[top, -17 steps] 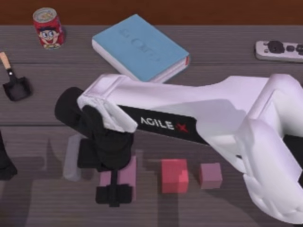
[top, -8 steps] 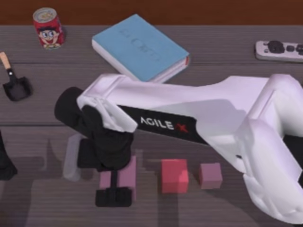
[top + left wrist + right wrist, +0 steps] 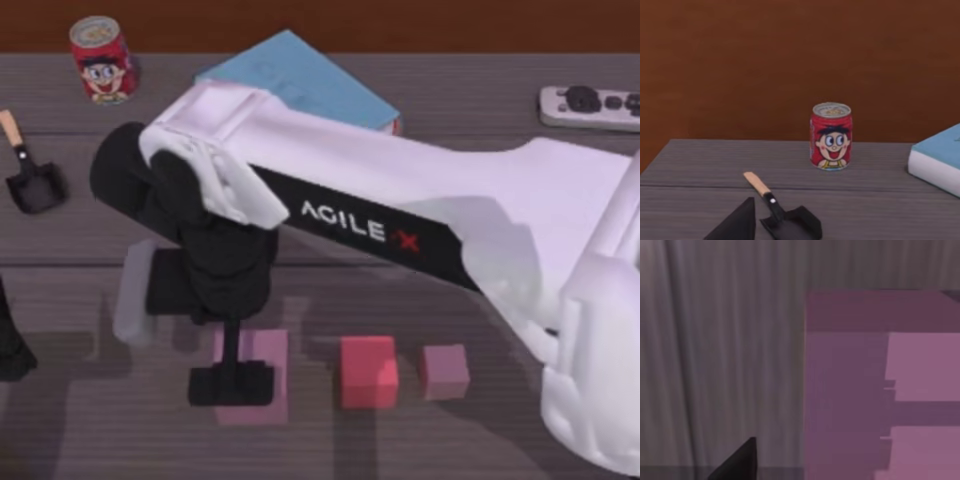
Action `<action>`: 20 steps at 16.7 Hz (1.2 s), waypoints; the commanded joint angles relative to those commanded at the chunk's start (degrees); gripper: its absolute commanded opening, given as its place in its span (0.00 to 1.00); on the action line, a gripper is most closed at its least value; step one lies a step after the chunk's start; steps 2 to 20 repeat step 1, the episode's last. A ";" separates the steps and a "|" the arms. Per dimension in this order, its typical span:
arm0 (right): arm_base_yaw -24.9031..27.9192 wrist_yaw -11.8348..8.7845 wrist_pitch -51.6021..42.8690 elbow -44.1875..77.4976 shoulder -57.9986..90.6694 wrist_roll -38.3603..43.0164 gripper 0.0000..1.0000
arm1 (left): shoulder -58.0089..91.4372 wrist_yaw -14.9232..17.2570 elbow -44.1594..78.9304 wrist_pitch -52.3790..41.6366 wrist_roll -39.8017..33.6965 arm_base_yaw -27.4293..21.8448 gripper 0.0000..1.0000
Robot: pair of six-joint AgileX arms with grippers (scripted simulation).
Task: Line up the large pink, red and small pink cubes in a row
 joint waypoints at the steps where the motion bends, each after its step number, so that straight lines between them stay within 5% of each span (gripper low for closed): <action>1: 0.00 0.01 -0.23 0.22 -0.11 0.00 1.00 | 0.00 0.00 0.00 0.00 0.00 0.00 1.00; 20: 0.00 0.01 -0.23 0.22 -0.11 0.00 1.00 | 0.00 0.00 0.00 0.00 0.00 0.00 1.00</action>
